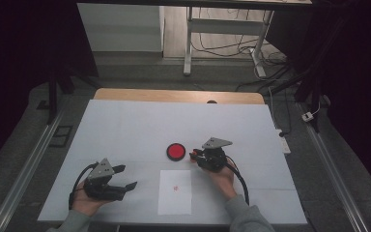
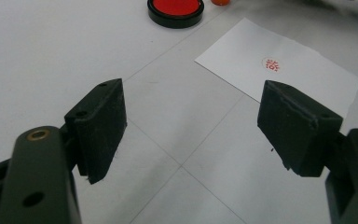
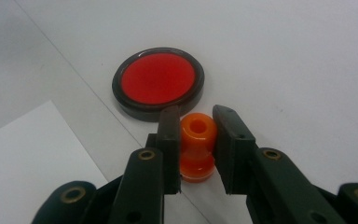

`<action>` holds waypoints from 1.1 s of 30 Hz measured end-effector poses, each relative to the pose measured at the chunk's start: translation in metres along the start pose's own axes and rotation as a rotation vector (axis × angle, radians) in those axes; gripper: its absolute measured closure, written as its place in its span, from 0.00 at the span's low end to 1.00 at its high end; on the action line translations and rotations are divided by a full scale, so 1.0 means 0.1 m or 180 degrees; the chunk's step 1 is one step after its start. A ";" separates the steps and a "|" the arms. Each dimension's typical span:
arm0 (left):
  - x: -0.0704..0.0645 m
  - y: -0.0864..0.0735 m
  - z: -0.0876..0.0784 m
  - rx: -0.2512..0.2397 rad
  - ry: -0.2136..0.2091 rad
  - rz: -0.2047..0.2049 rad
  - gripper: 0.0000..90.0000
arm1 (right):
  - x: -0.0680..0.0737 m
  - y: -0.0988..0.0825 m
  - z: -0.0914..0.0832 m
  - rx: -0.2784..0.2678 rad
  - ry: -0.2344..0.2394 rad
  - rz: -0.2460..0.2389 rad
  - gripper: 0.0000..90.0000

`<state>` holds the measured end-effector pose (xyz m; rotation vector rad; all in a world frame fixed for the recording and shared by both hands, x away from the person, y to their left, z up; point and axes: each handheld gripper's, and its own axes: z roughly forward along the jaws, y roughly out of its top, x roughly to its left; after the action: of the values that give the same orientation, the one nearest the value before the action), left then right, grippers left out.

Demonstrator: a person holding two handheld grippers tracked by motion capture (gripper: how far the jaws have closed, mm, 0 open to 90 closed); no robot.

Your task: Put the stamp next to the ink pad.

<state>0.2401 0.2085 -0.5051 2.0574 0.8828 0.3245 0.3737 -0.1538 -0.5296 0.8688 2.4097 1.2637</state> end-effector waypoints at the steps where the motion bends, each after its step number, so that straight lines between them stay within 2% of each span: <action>1: 0.00 0.00 0.00 0.0001 0.0000 -0.0001 0.27 | 0.00 0.00 0.00 0.0002 0.0002 0.0006 0.80; 4: 0.00 0.00 0.00 -0.0002 0.0003 -0.0004 0.27 | 0.00 0.00 -0.01 0.0010 0.0007 -0.0003 0.79; 8: 0.01 0.00 -0.01 -0.0010 0.0012 -0.0008 0.27 | -0.01 0.00 -0.02 0.0014 -0.0035 0.0010 0.60; 12: 0.01 0.00 -0.01 -0.0007 0.0011 -0.0014 0.27 | -0.03 0.00 -0.13 -0.0135 -0.0015 0.0080 0.53; 16: 0.02 -0.01 0.00 0.0002 0.0006 -0.0022 0.27 | -0.04 -0.02 -0.31 -0.0239 0.0000 0.0065 0.51; 20: 0.01 -0.01 0.01 0.0029 0.0010 -0.0039 0.27 | -0.06 -0.12 -0.55 -0.0290 0.0028 0.0068 0.51; 27: 0.01 -0.02 0.03 0.0052 0.0004 -0.0049 0.27 | -0.11 -0.32 -0.96 -0.0333 -0.0039 0.0068 0.52; 33: 0.01 -0.02 0.03 0.0049 0.0012 -0.0064 0.27 | -0.11 -0.46 -1.21 -0.0345 -0.0084 -0.0007 0.53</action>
<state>0.2414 0.2087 -0.5083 2.0613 0.9102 0.3117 0.3045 -0.2591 -0.4977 0.8462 2.2976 1.3596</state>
